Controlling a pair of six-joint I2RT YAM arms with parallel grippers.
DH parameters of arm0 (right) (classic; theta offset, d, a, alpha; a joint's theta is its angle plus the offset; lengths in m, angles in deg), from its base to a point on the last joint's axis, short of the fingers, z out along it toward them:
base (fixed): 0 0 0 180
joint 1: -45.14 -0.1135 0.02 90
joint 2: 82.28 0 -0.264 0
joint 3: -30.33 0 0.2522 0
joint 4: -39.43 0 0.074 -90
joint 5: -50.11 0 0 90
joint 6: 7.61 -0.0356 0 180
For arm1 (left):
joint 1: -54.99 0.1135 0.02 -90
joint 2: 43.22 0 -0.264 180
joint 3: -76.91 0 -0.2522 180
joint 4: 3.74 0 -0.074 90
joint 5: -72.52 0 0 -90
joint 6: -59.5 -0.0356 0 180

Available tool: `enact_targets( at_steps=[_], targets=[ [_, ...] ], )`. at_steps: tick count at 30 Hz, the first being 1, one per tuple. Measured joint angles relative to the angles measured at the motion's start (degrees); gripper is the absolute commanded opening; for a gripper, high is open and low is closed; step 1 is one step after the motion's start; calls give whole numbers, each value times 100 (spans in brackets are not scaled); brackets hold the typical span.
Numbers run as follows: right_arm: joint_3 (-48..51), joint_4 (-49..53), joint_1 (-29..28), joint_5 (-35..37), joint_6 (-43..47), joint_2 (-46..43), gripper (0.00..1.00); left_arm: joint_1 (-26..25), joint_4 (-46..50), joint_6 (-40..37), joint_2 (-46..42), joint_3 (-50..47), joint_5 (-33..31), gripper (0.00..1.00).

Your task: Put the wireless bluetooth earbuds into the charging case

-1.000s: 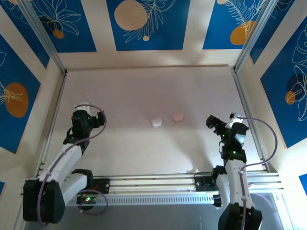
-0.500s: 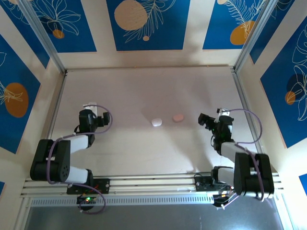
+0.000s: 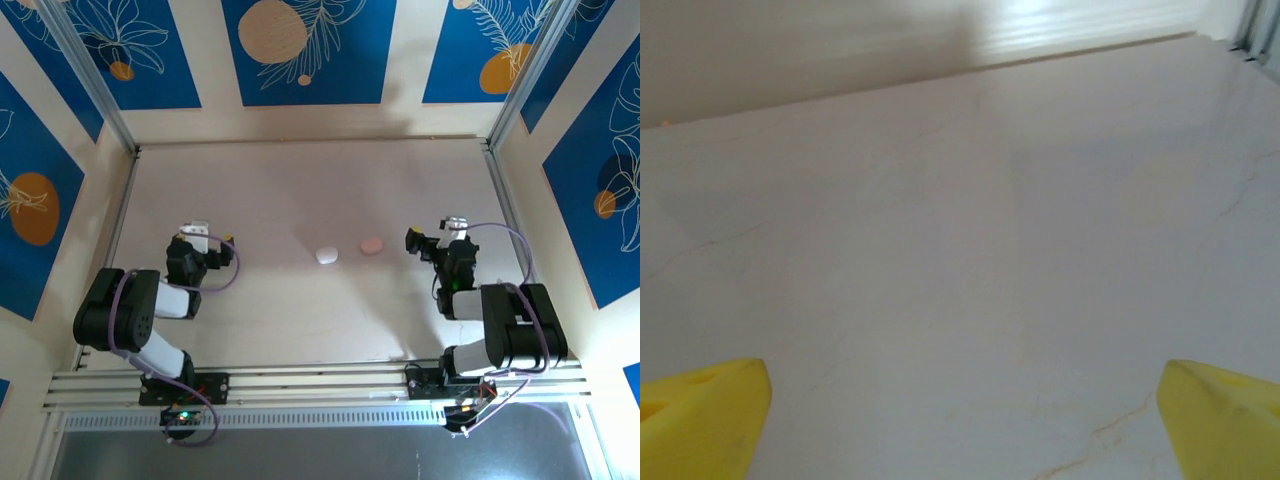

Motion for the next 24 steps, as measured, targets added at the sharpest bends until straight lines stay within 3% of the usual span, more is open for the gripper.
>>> enact_targets(
  at_steps=[8, 24],
  targets=[
    [-984, 909, -37, -125, 144, 199, 99, -2, 376, -59, 0, 313, 0, 100],
    [-1016, 1248, -15, -127, 184, 201, 99, -2, 448, -59, 0, 313, 0, 100]
  ],
)
